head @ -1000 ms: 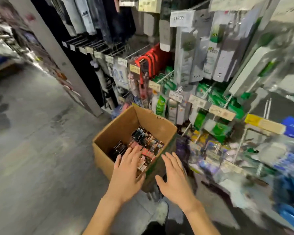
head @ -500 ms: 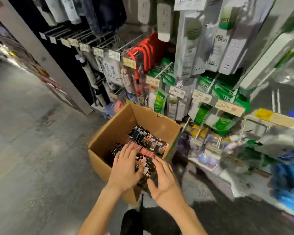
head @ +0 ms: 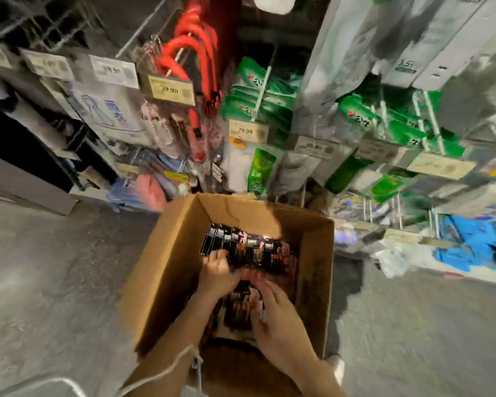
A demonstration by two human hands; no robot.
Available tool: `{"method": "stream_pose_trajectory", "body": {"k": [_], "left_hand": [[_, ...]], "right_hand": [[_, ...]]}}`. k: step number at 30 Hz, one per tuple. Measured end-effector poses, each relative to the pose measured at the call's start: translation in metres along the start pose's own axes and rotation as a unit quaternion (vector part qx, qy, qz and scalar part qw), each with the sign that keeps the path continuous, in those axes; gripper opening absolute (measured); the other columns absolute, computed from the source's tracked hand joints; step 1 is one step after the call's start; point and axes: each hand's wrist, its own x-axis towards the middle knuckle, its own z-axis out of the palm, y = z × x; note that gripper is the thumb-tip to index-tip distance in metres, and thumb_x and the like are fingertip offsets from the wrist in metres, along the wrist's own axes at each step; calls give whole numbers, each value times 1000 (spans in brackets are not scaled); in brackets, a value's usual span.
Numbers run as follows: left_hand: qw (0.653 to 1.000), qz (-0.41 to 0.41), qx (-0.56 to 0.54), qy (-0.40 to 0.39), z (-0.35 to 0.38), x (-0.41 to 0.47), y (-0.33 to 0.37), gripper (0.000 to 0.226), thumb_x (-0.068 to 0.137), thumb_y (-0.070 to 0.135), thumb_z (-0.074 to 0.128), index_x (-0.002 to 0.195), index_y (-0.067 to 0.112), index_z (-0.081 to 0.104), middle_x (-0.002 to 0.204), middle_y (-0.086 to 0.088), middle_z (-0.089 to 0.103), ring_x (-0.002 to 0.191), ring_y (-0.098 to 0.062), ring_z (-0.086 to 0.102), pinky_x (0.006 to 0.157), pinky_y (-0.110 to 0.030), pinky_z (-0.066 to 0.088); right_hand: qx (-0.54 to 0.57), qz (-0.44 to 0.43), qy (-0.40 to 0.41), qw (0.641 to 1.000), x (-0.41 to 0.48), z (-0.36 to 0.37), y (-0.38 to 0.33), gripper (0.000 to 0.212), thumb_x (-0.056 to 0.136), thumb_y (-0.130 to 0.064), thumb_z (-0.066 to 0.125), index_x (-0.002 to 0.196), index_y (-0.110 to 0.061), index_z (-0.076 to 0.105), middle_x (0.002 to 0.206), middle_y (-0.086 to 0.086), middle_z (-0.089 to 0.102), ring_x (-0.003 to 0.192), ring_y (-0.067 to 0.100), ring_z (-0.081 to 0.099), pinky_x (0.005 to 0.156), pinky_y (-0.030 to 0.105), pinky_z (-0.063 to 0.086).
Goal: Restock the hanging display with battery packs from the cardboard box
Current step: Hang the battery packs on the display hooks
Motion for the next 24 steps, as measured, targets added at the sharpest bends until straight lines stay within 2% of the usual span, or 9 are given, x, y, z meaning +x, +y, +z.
{"method": "stream_pose_trajectory", "body": {"k": [2, 4, 9, 12, 16, 18, 20, 22, 24], "left_hand": [[997, -21, -68, -3, 3, 35, -4, 58, 89, 28, 71, 142, 13, 51, 139, -9, 55, 133, -29, 52, 110, -37, 44], [995, -40, -88, -2, 13, 68, -9, 59, 87, 24, 73, 141, 16, 52, 139, -8, 57, 130, -28, 55, 110, -38, 45], [997, -47, -38, 42, 40, 102, -8, 79, 84, 27, 76, 150, 12, 36, 153, -12, 37, 143, -36, 36, 119, -45, 33], [998, -48, -6, 42, 52, 106, -5, 85, 87, 34, 74, 154, 8, 29, 153, -17, 40, 144, -38, 34, 118, -45, 29], [994, -82, -42, 58, 59, 112, 2, 94, 88, 37, 75, 157, 4, 22, 163, -21, 23, 150, -38, 25, 119, -44, 28], [989, -106, -71, 71, 60, 117, 6, 93, 85, 37, 78, 156, 3, 27, 161, -24, 25, 148, -41, 27, 119, -47, 29], [990, -100, -66, 72, 58, 120, 8, 79, 85, 33, 78, 149, 7, 40, 156, -23, 33, 143, -42, 34, 114, -48, 35], [994, -71, -29, 79, 58, 123, 9, 62, 86, 34, 76, 140, 12, 54, 151, -21, 38, 137, -40, 39, 109, -48, 41], [996, -37, 48, 62, 60, 121, 10, 62, 90, 43, 70, 144, 18, 53, 152, -18, 38, 138, -38, 39, 108, -47, 42]], "right_hand": [[-4, 20, 0, 1000, 15, 8, 2, 64, 95, -31, 51, 155, -31, 27, 158, -14, 29, 148, 6, 24, 123, 31, 27], [0, 53, -1, 999, 27, 15, 8, 60, 97, -34, 52, 153, -32, 30, 156, -15, 31, 146, 7, 28, 122, 29, 29], [11, 93, 4, 996, 43, 26, 19, 53, 98, -28, 53, 148, -31, 36, 150, -14, 38, 141, 9, 32, 119, 25, 29], [25, 107, 11, 994, 47, 32, 22, 52, 96, -24, 56, 145, -30, 39, 145, -13, 41, 136, 11, 38, 115, 28, 36], [38, 102, 21, 994, 50, 36, 22, 53, 95, -23, 57, 144, -31, 38, 144, -13, 40, 135, 11, 41, 111, 33, 42], [47, 101, 36, 993, 50, 34, 22, 51, 95, -23, 57, 142, -32, 40, 140, -15, 43, 132, 9, 43, 110, 32, 44], [58, 107, 50, 991, 50, 32, 22, 49, 95, -22, 58, 140, -33, 42, 138, -16, 43, 131, 7, 44, 109, 30, 44], [64, 113, 55, 990, 47, 30, 23, 48, 96, -21, 57, 140, -33, 42, 139, -17, 42, 131, 6, 42, 110, 26, 41], [61, 119, 53, 990, 45, 30, 24, 48, 96, -21, 57, 140, -32, 42, 140, -18, 40, 132, 4, 40, 110, 19, 37]]}}
